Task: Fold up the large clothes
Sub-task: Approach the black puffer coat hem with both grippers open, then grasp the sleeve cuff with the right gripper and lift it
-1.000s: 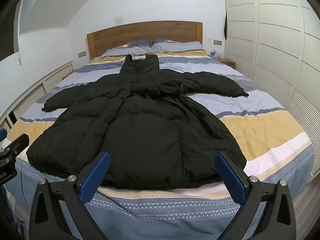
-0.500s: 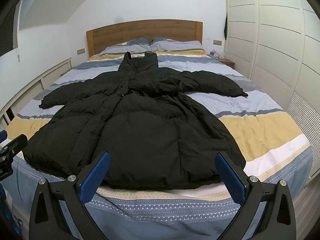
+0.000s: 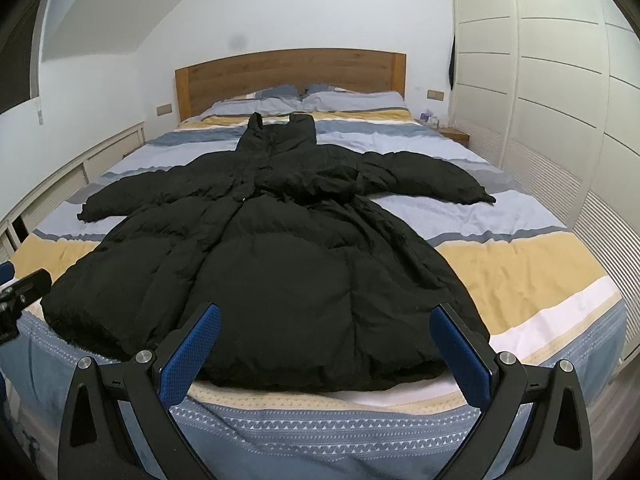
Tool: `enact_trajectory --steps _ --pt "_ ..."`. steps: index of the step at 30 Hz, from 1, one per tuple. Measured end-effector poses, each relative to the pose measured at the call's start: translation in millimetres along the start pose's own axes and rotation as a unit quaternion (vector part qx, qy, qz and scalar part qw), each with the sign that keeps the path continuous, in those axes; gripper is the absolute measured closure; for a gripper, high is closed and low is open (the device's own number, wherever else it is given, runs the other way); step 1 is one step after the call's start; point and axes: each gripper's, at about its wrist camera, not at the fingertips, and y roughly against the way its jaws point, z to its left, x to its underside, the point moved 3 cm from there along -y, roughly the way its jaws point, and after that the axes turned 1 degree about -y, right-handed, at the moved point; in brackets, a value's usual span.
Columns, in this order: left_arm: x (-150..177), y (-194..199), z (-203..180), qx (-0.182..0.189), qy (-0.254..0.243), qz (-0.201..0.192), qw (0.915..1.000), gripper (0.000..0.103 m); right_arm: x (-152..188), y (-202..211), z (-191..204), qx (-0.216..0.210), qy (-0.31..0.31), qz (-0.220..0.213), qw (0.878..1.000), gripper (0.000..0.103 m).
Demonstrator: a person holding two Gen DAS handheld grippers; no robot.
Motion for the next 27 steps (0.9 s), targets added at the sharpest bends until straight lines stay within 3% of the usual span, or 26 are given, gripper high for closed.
enact_trajectory --steps 9,13,17,21,27 --pt "2 -31 8 -0.018 -0.003 0.026 0.9995 0.0 -7 -23 -10 -0.014 -0.001 0.014 1.0 0.001" --pt "-6 -40 16 -0.033 0.005 0.021 0.9992 0.0 -13 -36 -19 -0.008 -0.001 0.019 1.0 0.001" --pt "-20 -50 23 -0.023 0.008 0.017 0.9996 0.0 -27 -52 -34 -0.003 -0.007 0.022 1.0 0.001" --pt "-39 -63 21 -0.012 -0.014 0.018 0.9997 0.0 -46 -74 -59 -0.006 -0.03 0.029 0.999 0.001" --pt "-69 -88 21 0.002 0.003 0.017 0.9998 0.0 -84 -118 -114 0.029 -0.054 0.031 0.998 0.001"
